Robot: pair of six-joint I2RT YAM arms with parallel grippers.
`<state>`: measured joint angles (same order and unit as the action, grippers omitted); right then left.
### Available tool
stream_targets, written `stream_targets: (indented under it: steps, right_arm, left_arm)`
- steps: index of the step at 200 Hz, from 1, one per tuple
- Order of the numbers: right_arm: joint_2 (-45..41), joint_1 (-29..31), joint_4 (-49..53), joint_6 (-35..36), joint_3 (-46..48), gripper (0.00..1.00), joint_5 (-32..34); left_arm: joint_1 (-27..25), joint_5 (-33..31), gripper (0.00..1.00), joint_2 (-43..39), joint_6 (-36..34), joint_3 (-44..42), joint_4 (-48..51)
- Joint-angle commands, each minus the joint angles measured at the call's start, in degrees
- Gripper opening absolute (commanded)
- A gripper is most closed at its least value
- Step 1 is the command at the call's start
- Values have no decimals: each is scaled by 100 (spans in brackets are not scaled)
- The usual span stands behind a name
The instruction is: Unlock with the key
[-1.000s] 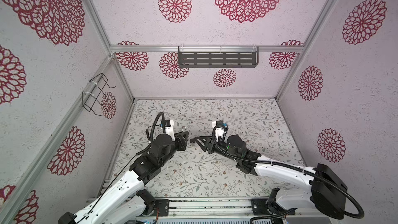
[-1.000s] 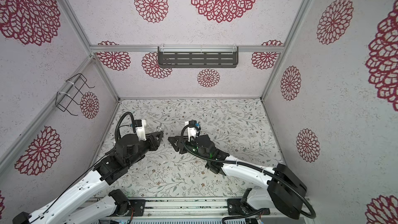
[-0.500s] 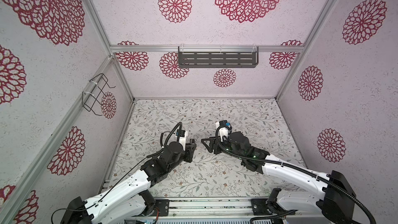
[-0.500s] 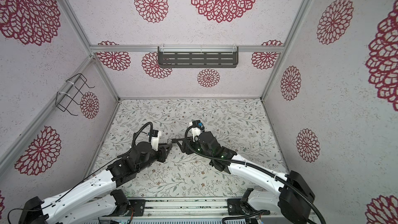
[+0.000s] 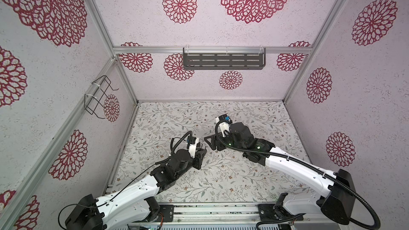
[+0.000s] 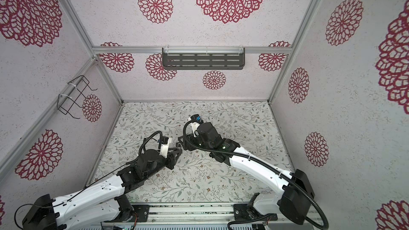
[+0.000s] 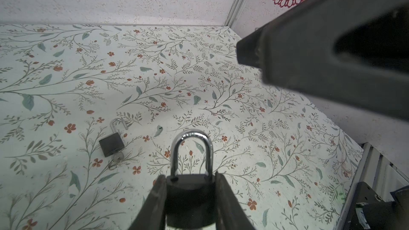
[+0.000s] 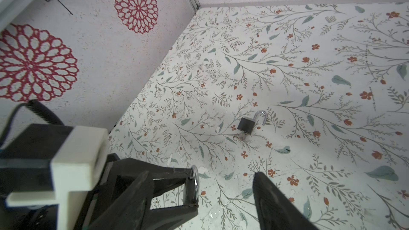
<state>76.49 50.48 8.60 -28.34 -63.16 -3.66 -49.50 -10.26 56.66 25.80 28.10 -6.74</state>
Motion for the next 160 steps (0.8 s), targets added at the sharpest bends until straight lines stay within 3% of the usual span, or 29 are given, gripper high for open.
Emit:
stream_targets:
  steps: [1,160]
  right_arm:
    - [94,-32,439,301,-343,74,74]
    - [1054,-42,1169,575,-1293,75,279]
  left_arm:
    - [-69,-81,0,29,-226,-18,-405]
    - [-77,-220,0,-25,-357,-15,-490]
